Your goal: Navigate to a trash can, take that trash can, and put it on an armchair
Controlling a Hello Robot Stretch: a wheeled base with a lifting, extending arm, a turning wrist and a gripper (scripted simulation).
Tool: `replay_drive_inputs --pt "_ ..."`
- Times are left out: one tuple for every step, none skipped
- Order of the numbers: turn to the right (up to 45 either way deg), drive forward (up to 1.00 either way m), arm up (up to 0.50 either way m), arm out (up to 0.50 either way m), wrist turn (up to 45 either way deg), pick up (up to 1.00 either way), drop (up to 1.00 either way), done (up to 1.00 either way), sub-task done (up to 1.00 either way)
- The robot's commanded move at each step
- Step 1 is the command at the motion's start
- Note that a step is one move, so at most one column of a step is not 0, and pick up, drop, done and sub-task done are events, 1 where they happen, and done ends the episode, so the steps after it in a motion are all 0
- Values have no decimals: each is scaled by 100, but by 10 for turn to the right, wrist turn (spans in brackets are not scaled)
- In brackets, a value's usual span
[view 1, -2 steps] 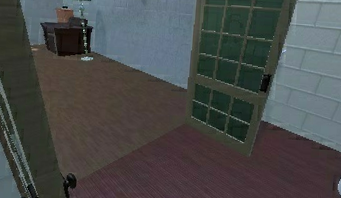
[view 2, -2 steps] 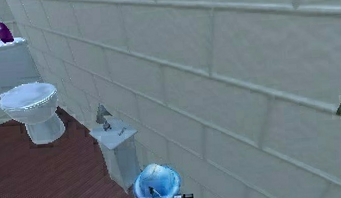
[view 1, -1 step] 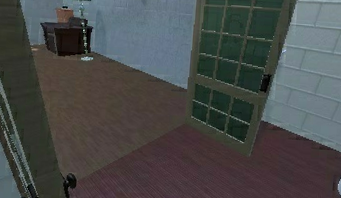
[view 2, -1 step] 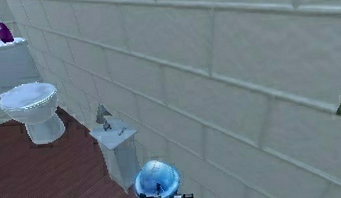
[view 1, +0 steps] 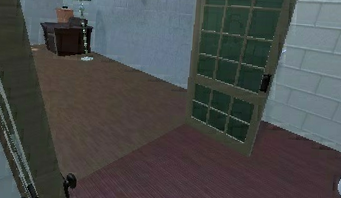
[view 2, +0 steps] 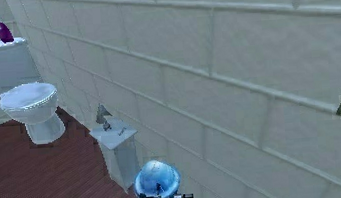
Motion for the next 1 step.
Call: replay_drive_inputs --pt "0 0 10 0 0 0 0 0 0"
